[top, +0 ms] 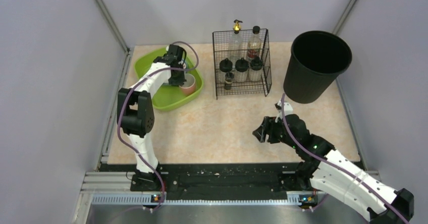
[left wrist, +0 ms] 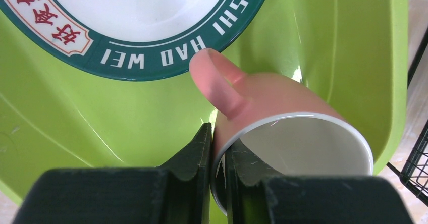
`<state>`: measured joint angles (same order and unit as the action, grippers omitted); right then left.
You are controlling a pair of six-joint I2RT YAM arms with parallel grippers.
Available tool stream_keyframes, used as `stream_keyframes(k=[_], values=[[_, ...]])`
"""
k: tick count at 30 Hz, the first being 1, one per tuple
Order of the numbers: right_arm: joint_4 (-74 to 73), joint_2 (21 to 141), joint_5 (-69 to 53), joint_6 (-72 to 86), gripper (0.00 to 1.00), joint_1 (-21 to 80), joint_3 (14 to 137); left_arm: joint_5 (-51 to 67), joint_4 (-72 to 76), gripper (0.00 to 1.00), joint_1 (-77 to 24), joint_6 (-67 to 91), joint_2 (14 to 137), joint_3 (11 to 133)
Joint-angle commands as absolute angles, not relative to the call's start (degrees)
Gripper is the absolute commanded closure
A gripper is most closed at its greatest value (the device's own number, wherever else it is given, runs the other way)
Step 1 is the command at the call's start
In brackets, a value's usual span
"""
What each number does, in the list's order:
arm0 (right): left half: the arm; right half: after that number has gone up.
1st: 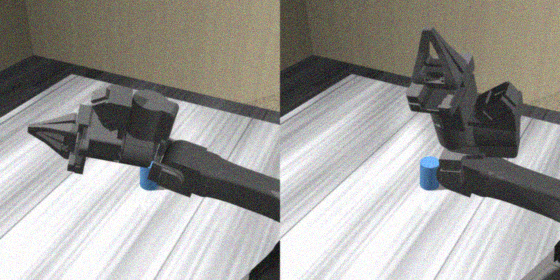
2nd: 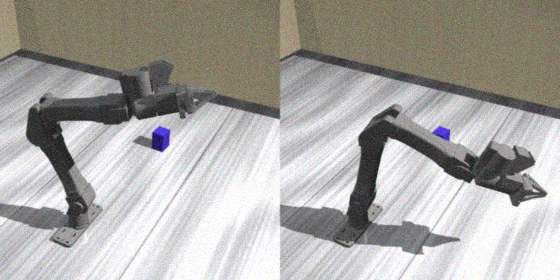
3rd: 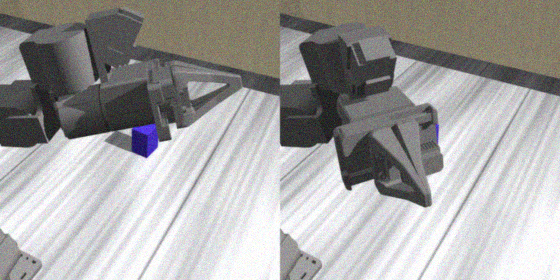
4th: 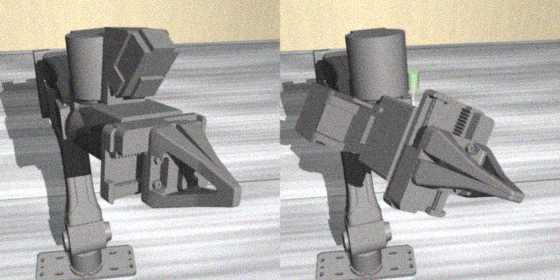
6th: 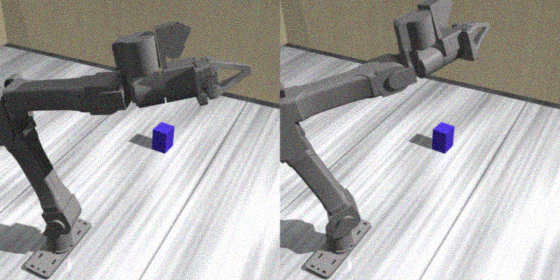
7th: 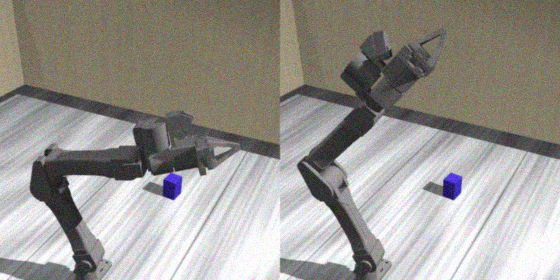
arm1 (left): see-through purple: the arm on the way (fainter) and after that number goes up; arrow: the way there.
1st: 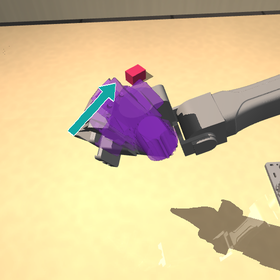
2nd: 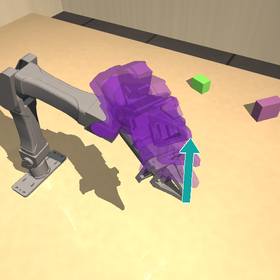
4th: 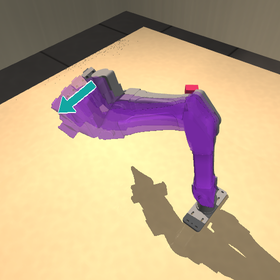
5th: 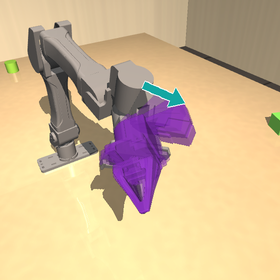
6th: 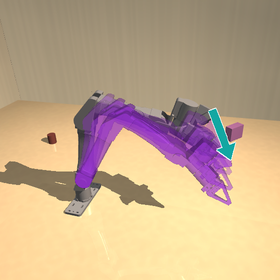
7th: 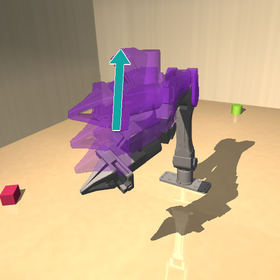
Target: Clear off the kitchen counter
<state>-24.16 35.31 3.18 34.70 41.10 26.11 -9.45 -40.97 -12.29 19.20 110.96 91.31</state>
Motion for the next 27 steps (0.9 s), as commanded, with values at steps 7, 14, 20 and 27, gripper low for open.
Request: stream_keyframes(k=[7, 14, 20, 27], values=[[-20.5, 36.2, 1.9, 35.5, 0.36, 41.6, 25.4, -10.4, -39.2, 0.68, -12.0, 20.1, 110.5, 94.4], [-20.9, 35.8, 1.7, 35.7, 0.36, 41.6, 25.8, -10.5, -39.7, 0.64, -12.0, 19.9, 110.0, 93.3], [-21.5, 35.1, 2.0, 36.0, 0.36, 41.6, 26.1, -10.2, -40.4, 0.59, -12.0, 19.5, 107.9, 92.8], [-22.9, 35.0, 2.9, 36.0, 0.36, 41.6, 27.8, -10.2, -41.7, 0.49, -12.1, 19.3, 104.2, 92.0]])
